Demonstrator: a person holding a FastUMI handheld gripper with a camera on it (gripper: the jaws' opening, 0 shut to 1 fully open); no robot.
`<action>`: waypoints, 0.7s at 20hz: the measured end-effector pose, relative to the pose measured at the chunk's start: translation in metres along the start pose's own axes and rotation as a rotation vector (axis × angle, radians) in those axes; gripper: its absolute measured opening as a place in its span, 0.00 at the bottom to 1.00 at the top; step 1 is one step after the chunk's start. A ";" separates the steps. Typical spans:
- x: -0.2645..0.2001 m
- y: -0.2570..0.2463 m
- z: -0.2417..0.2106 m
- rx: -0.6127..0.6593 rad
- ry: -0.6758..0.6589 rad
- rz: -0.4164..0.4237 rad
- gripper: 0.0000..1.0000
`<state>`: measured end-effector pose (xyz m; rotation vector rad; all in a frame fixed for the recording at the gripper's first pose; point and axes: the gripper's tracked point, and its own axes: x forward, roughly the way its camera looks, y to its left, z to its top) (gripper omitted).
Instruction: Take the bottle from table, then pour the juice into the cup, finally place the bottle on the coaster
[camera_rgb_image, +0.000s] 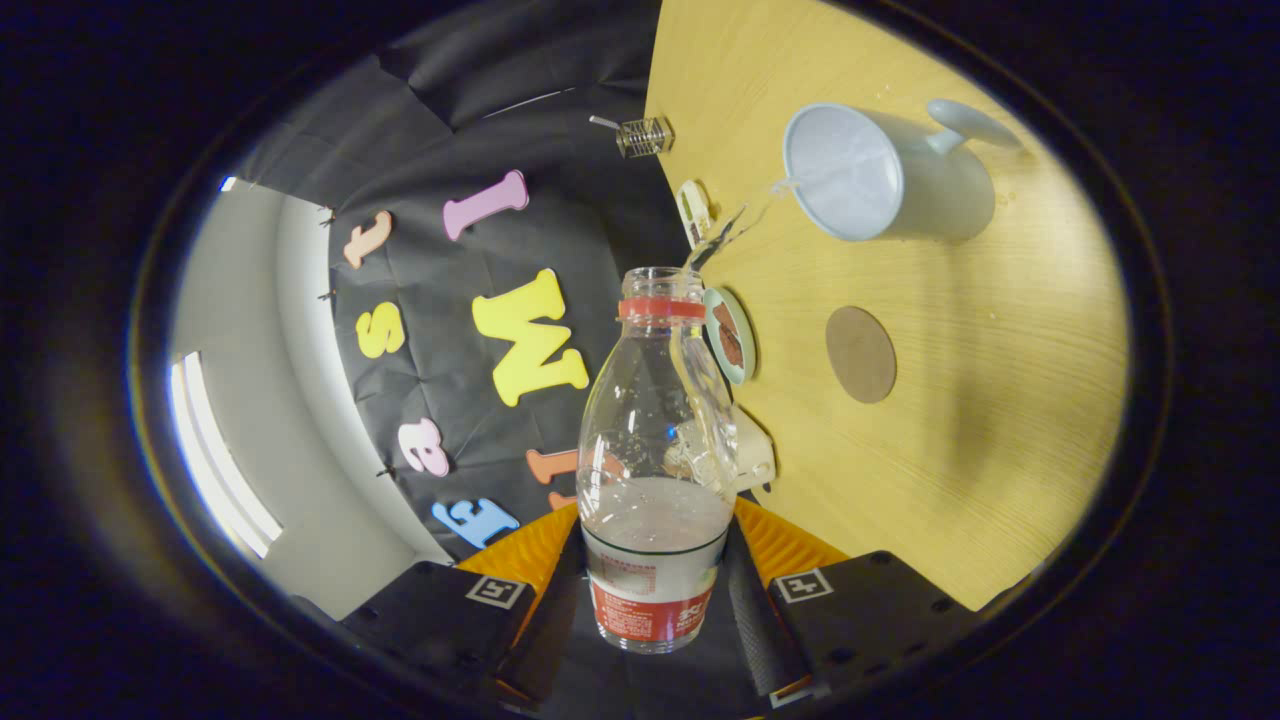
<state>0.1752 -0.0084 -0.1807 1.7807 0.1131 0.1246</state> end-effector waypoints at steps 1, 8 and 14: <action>0.002 0.000 -0.002 0.001 0.008 0.001 0.75; 0.002 0.001 0.001 0.010 0.012 0.008 0.75; -0.001 0.006 0.016 0.069 -0.001 0.032 0.76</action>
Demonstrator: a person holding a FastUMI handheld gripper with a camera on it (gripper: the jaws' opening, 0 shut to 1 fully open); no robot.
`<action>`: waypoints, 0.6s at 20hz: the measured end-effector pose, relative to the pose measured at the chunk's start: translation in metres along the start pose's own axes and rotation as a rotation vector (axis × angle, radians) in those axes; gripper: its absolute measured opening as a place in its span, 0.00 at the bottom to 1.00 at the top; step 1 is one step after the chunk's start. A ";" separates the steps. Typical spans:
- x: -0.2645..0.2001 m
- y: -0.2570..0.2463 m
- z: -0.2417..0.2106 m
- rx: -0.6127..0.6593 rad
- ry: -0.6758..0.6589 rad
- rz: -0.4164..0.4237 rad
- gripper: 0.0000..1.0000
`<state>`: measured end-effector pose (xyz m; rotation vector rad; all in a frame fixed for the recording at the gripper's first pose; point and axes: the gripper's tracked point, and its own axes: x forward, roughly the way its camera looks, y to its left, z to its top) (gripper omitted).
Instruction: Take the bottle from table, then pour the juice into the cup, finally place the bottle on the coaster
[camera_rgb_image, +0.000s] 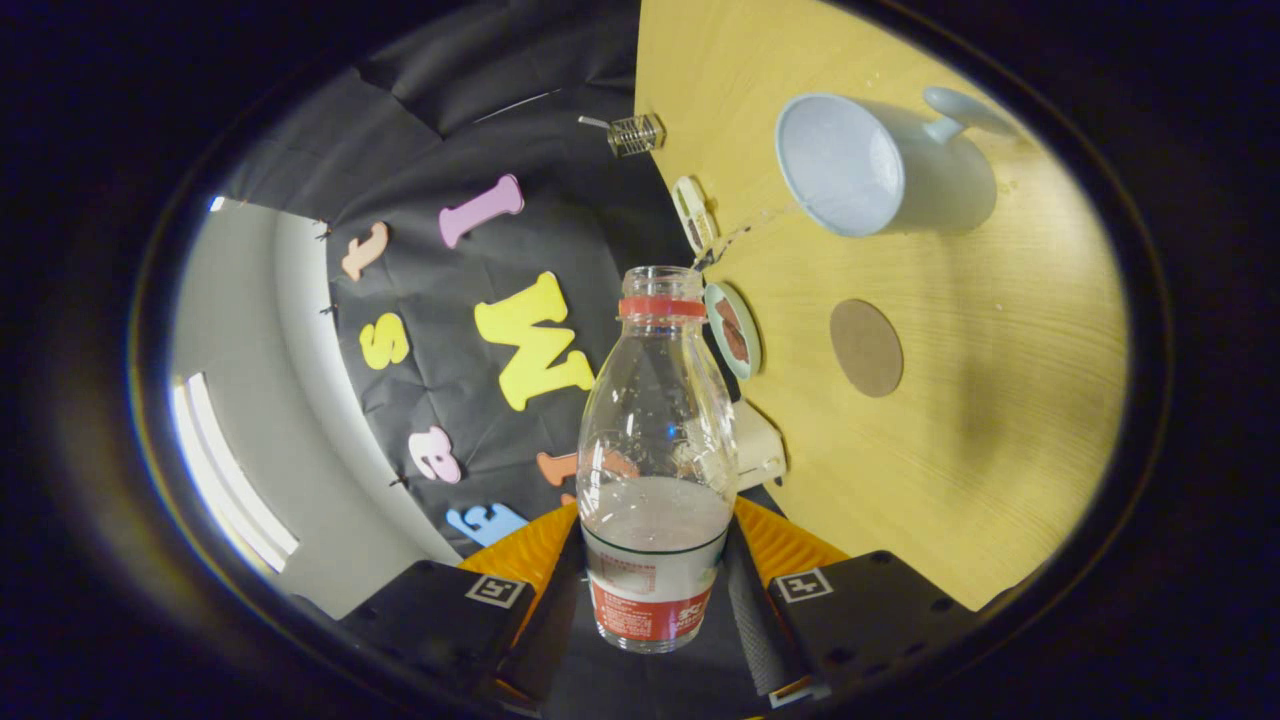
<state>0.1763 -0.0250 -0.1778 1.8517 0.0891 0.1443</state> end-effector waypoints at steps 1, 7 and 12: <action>0.000 0.001 0.001 0.017 -0.002 0.006 0.76; -0.002 0.004 -0.009 0.047 0.017 0.017 0.76; -0.006 0.009 -0.004 0.056 0.003 0.029 0.76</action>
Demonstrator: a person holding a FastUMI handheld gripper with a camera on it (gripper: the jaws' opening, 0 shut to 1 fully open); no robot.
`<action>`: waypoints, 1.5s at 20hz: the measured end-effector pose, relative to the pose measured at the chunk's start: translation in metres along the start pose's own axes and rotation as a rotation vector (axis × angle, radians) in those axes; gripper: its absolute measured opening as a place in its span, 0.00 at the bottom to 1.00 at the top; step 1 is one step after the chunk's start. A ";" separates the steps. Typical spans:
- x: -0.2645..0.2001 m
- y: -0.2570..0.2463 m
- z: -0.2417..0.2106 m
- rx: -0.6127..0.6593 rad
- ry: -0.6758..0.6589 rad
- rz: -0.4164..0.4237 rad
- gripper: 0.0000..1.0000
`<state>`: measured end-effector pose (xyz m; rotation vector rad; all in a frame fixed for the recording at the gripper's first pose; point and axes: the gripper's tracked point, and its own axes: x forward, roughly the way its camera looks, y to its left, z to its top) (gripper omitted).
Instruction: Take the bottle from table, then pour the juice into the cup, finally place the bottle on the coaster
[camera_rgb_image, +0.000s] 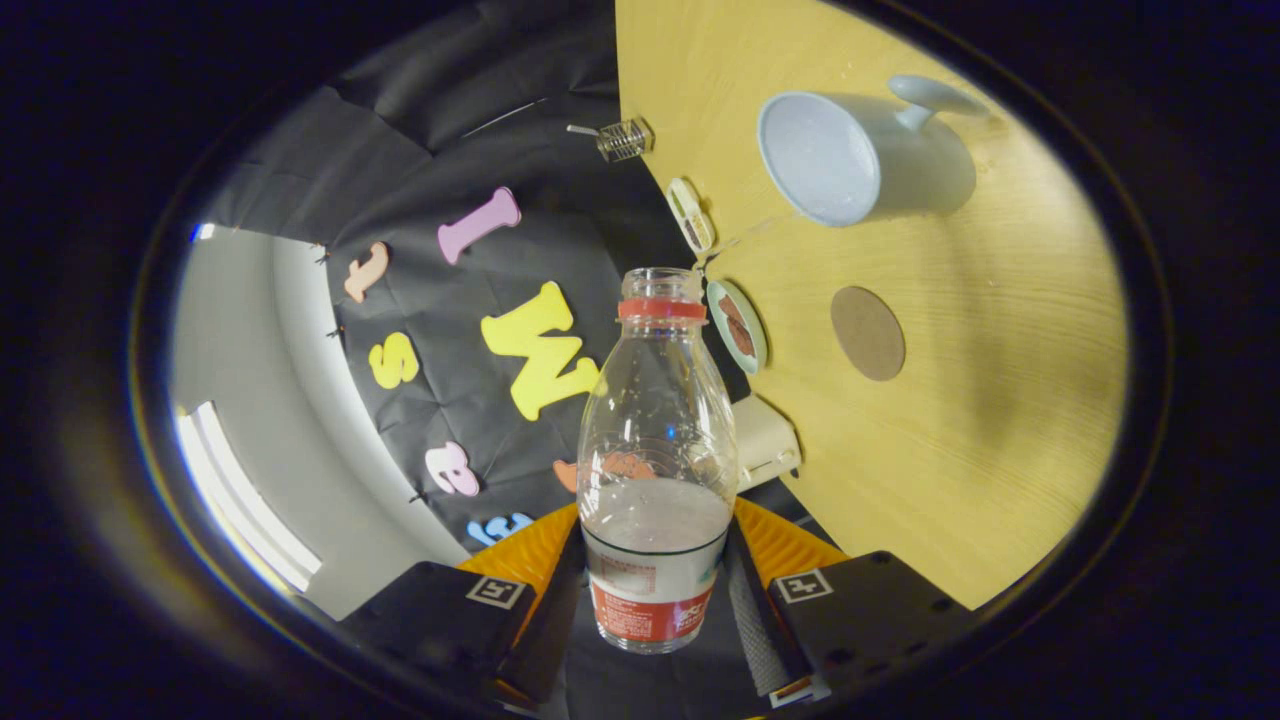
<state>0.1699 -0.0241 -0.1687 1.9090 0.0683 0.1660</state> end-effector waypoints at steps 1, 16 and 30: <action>0.000 0.001 -0.001 0.008 0.005 0.003 0.76; 0.000 0.025 0.006 0.106 0.001 0.042 0.75; 0.004 0.020 0.008 0.207 0.015 0.047 0.75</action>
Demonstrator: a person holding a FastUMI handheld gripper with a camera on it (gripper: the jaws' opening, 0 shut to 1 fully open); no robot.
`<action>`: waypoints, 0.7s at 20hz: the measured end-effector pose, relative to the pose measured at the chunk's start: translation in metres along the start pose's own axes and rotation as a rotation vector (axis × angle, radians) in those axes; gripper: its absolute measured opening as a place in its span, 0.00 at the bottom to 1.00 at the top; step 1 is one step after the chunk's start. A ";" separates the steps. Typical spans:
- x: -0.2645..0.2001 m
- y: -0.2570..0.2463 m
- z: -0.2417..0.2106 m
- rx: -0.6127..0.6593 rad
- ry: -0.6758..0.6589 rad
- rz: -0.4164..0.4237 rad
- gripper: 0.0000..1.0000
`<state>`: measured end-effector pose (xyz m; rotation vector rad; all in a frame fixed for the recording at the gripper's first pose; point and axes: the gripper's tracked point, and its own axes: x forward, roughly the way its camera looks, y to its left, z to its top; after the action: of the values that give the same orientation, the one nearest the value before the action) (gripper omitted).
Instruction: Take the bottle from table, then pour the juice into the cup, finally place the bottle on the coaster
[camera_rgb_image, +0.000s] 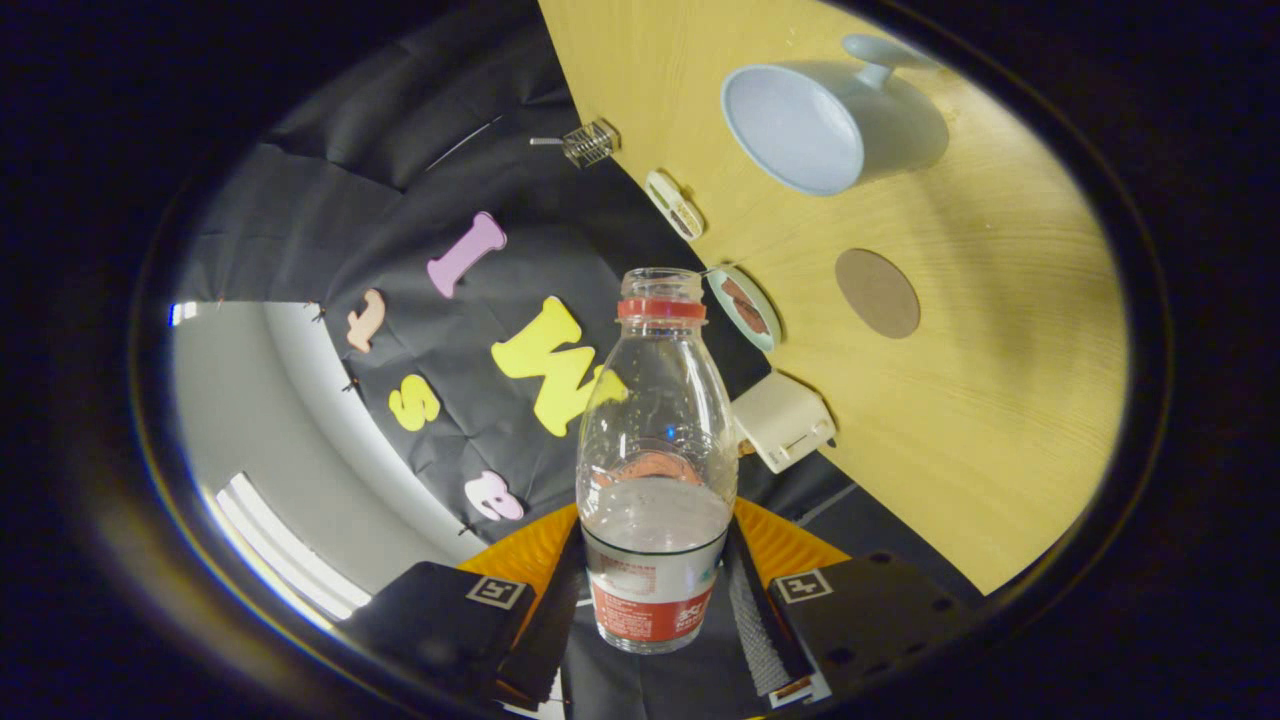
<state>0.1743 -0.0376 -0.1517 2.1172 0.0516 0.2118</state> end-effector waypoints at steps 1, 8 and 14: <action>0.001 0.000 0.002 0.012 -0.005 -0.002 0.75; -0.004 0.026 0.024 0.034 -0.031 0.046 0.75; -0.005 0.024 0.016 -0.064 -0.010 0.026 0.75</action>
<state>0.1714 -0.0645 -0.1407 2.0561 0.0114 0.2154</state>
